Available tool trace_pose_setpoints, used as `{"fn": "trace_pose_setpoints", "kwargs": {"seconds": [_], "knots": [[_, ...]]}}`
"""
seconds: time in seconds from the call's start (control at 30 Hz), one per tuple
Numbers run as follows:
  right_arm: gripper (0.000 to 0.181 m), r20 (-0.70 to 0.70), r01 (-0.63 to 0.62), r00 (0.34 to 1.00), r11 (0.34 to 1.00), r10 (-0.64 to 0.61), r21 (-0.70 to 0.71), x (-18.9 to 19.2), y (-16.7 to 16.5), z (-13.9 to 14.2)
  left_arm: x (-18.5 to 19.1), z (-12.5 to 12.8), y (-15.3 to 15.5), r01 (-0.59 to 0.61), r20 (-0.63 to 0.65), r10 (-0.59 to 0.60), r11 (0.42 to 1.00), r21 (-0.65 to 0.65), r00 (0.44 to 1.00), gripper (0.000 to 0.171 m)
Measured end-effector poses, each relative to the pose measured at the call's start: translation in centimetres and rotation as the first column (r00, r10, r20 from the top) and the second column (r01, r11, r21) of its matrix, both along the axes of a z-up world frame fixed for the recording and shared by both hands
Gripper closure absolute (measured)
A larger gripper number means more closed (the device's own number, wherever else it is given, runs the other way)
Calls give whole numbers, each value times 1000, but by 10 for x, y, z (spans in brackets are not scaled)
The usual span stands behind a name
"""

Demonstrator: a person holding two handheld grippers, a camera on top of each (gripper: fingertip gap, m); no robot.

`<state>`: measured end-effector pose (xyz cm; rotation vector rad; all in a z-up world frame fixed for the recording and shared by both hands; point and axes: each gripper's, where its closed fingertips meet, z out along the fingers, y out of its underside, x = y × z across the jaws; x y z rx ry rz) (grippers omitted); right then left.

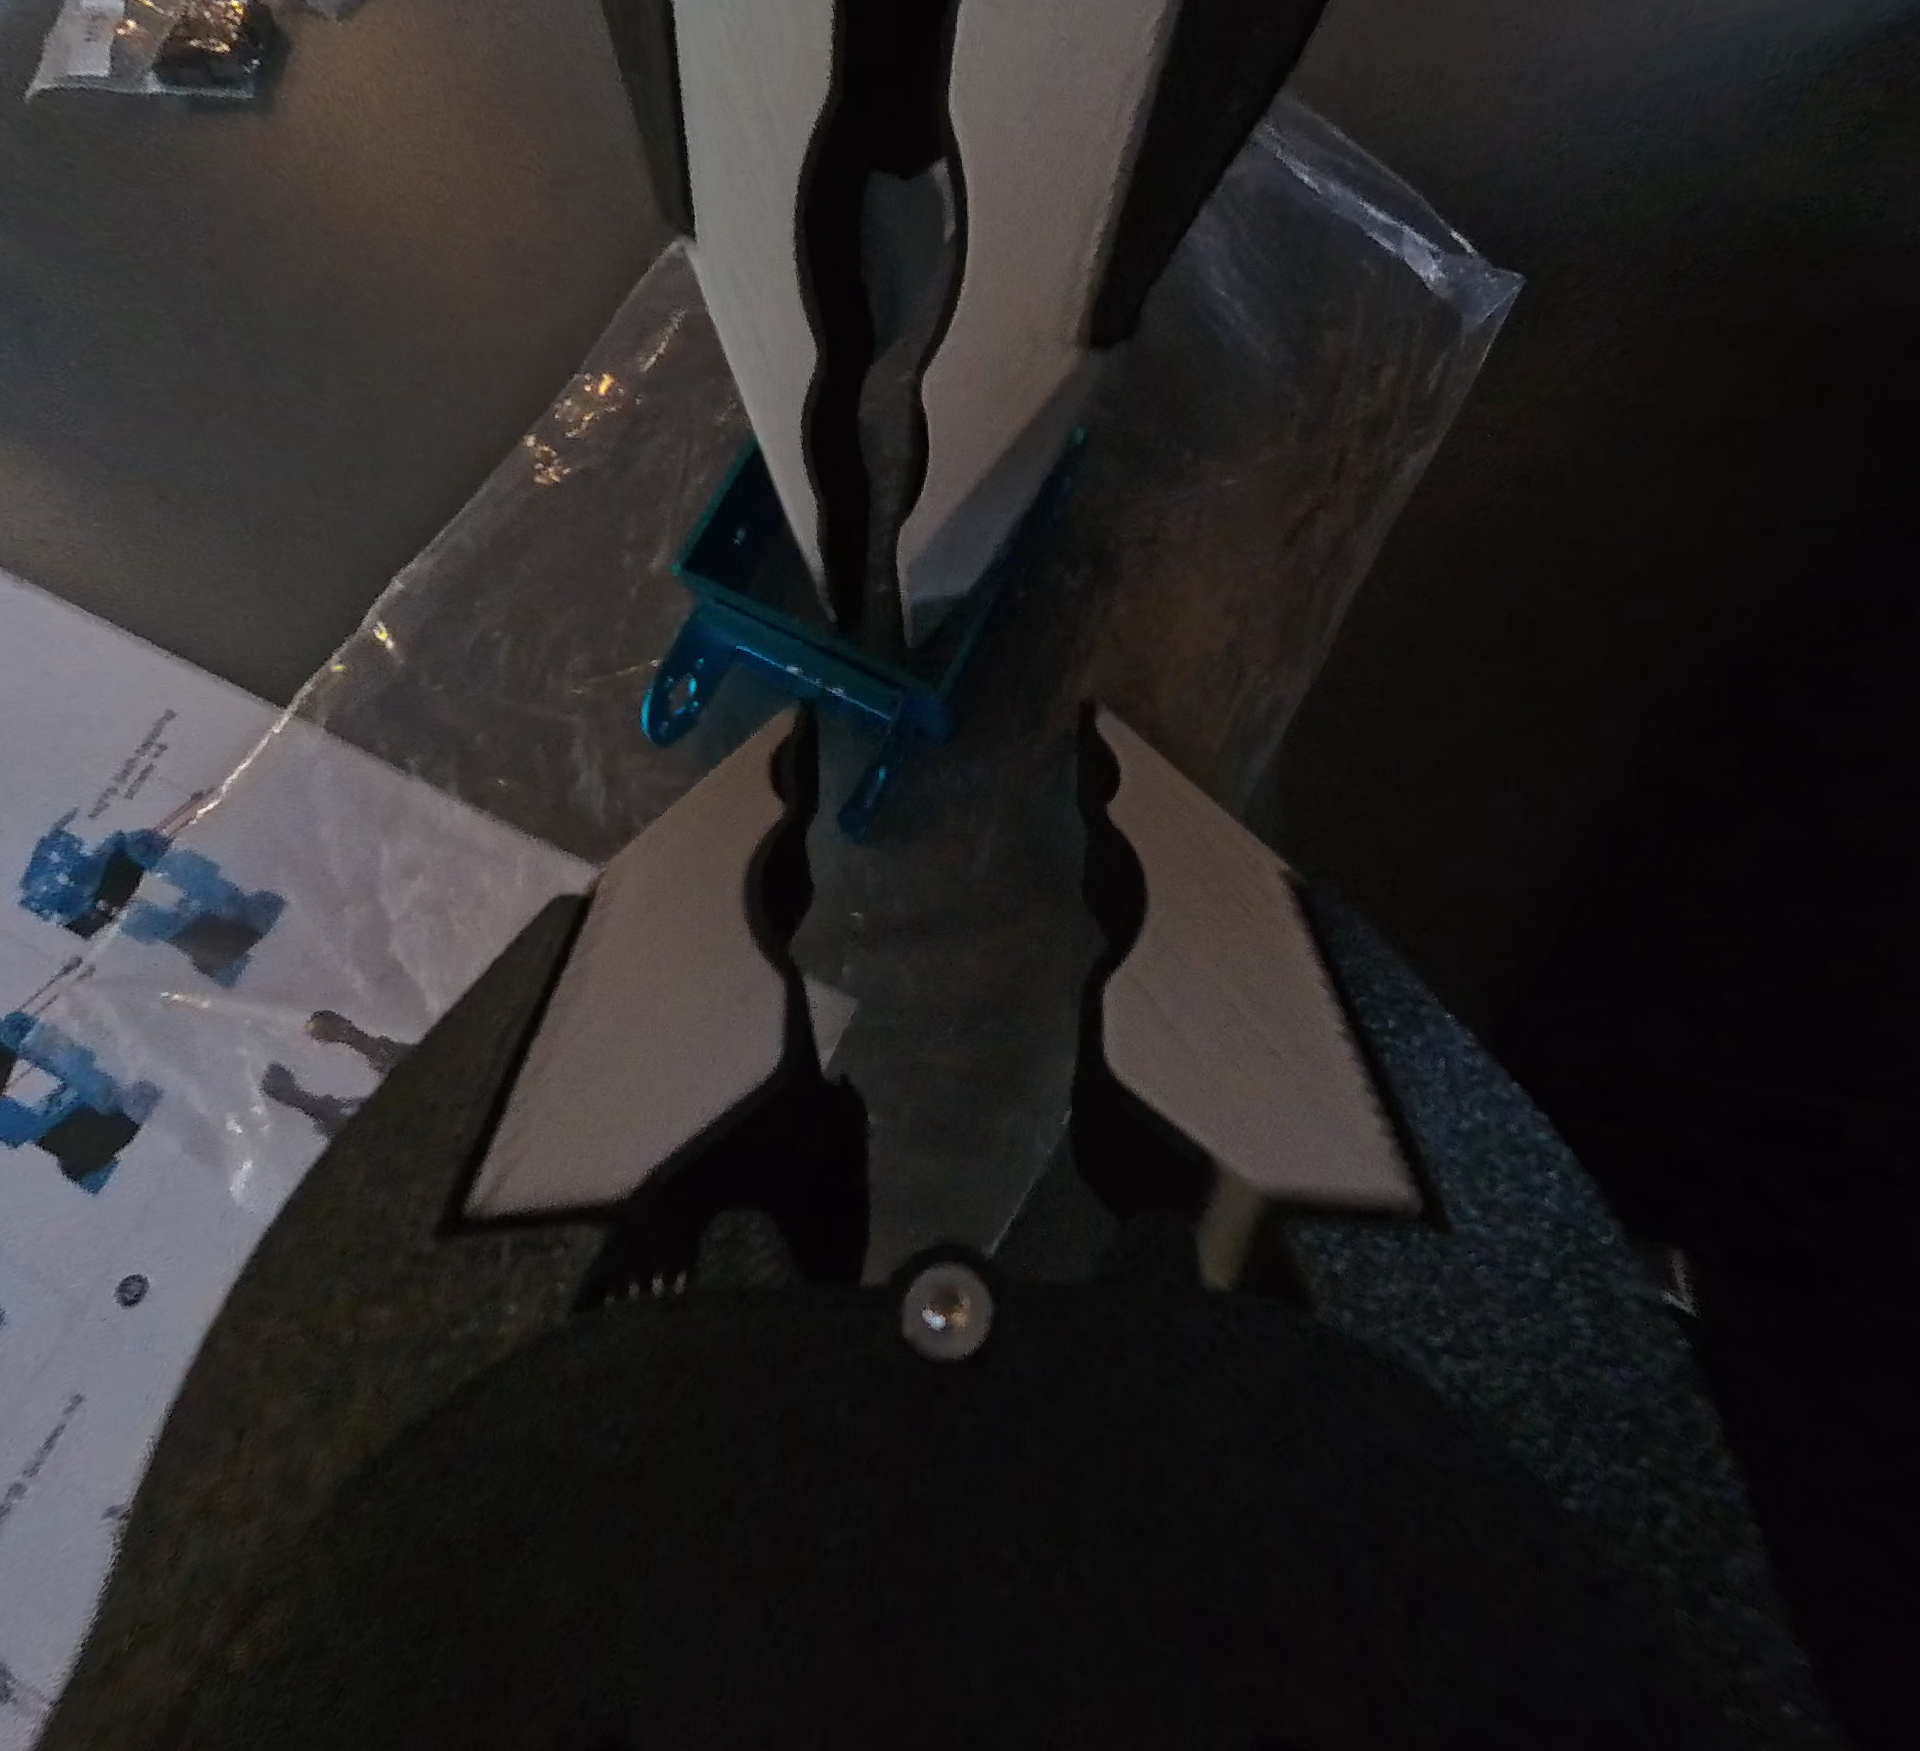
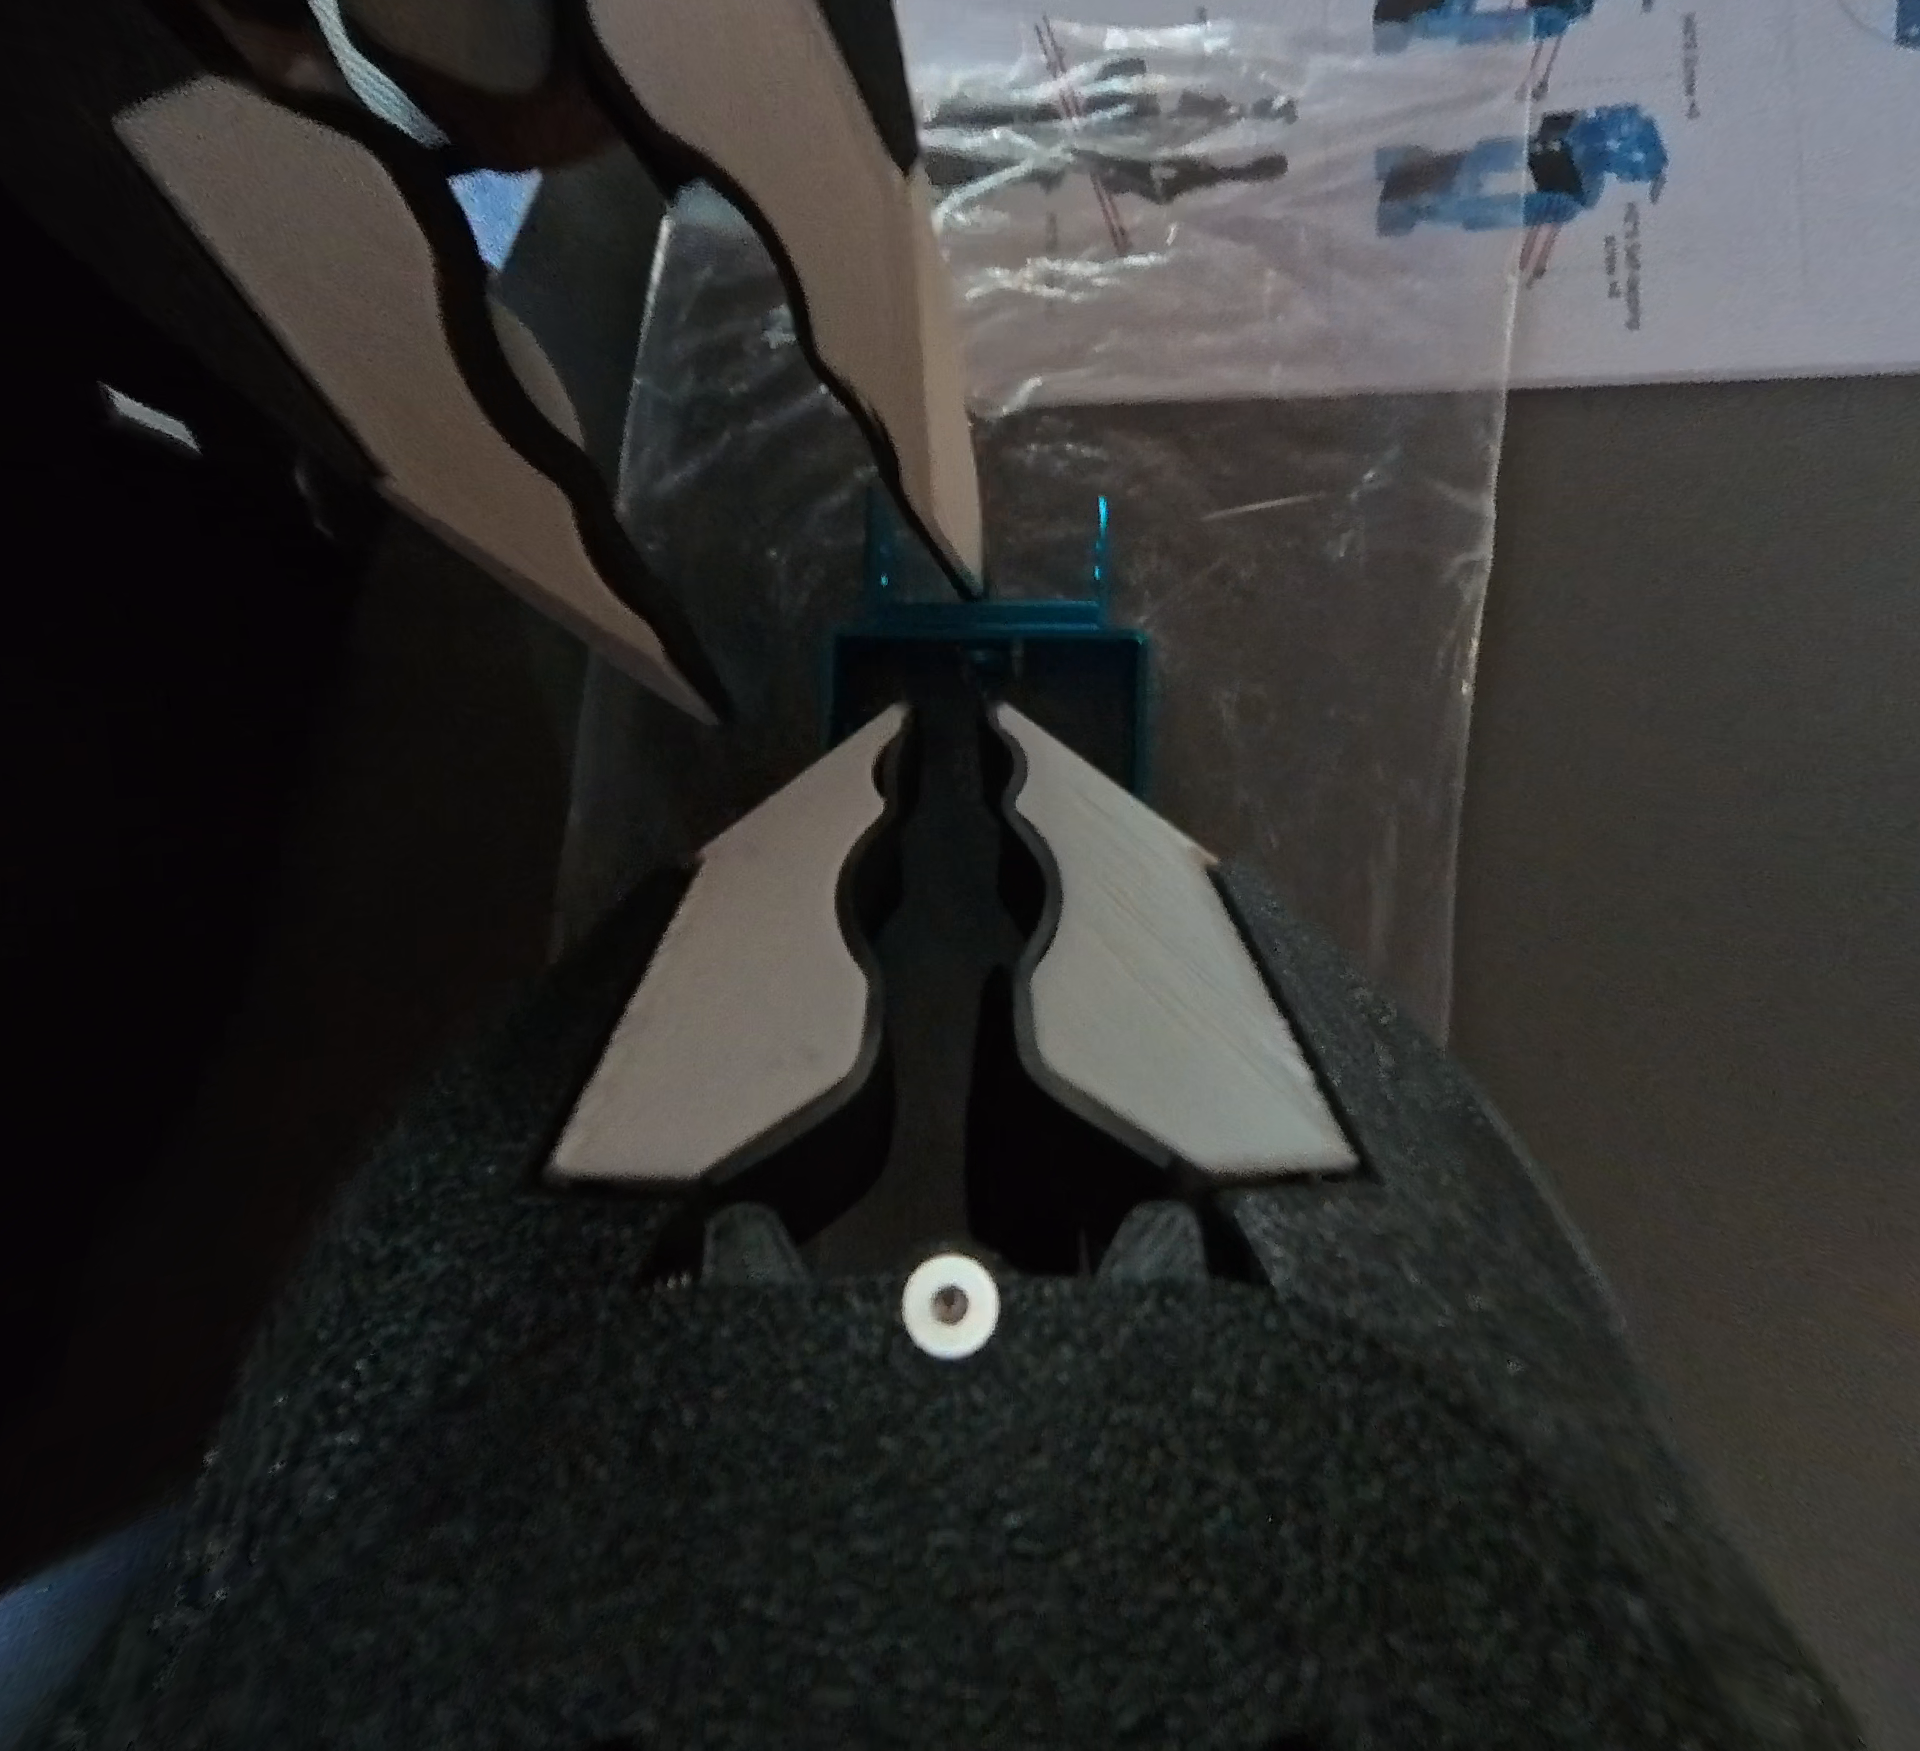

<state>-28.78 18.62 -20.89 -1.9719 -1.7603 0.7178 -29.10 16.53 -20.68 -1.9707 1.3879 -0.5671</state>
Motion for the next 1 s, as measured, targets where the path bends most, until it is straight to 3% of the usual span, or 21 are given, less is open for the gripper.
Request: {"fn": "trace_pose_setpoints", "kwargs": {"seconds": [0.5, 0.73, 1.0], "knots": [[174, 244, -119, 964, 992, 105, 42, 6, -2, -9, -11, 6, -12, -2, 42, 0, 999, 34, 999, 123], [180, 183, -92, 980, 994, 80, 60, 7, 0, -8, -19, 16, -16, -36, 115, 31, 998, 43, 993, 123], [180, -58, 84, 994, 994, -88, -71, 8, 1, 10, -9, 13, -8, -32, 114, 28, 999, 32, 993, 122]]}}
